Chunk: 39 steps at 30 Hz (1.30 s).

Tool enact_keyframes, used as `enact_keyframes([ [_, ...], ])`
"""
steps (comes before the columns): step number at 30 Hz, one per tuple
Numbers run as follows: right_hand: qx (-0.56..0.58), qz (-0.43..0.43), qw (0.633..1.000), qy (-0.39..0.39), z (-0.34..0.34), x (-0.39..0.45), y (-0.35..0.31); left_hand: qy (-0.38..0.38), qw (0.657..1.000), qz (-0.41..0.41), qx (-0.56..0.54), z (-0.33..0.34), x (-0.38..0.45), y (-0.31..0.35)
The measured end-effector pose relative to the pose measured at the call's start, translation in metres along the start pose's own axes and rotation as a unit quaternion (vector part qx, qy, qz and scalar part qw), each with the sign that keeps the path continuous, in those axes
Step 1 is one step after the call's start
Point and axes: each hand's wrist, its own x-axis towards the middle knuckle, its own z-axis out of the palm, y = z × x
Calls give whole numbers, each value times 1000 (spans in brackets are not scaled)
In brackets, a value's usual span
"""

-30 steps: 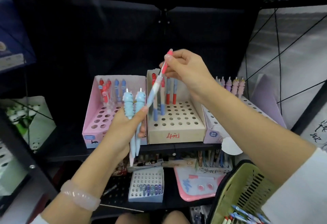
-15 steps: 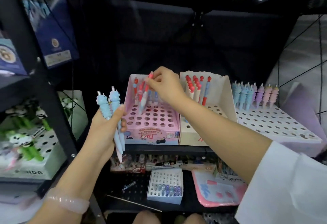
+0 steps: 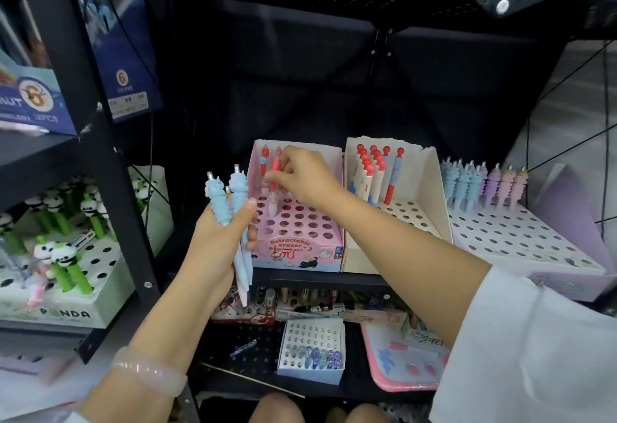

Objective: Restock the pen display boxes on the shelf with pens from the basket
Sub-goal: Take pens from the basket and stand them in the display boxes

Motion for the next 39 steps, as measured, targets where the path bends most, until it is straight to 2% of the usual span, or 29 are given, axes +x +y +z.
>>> enact_keyframes([
  [8,20,31,999,10,2,-10,-4,-7,1000,0,21,6,-7,4],
  [12,-35,57,996,-52,10,-16,1,-11,999,1,38,11,-11,3],
  [14,-25,54,997,-55,12,-25,6,-9,999,5,50,11,-12,1],
  [17,106,30,994,-7,2,-34,3,-15,998,9,64,12,-12,-1],
  [20,291,36,955,-51,-17,-44,-3,-31,998,12,55,26,-9,-1],
  [23,298,27,951,-77,-33,-56,2,-39,998,13,55,49,-6,-2],
  [27,289,22,957,-22,-62,-68,18,-70,996,3,54,77,-8,-5],
  [33,346,57,929,115,-126,-84,64,-154,987,-33,38,127,-19,-21],
  [39,266,120,923,252,-176,-95,139,-190,978,-82,39,178,-23,-41],
])
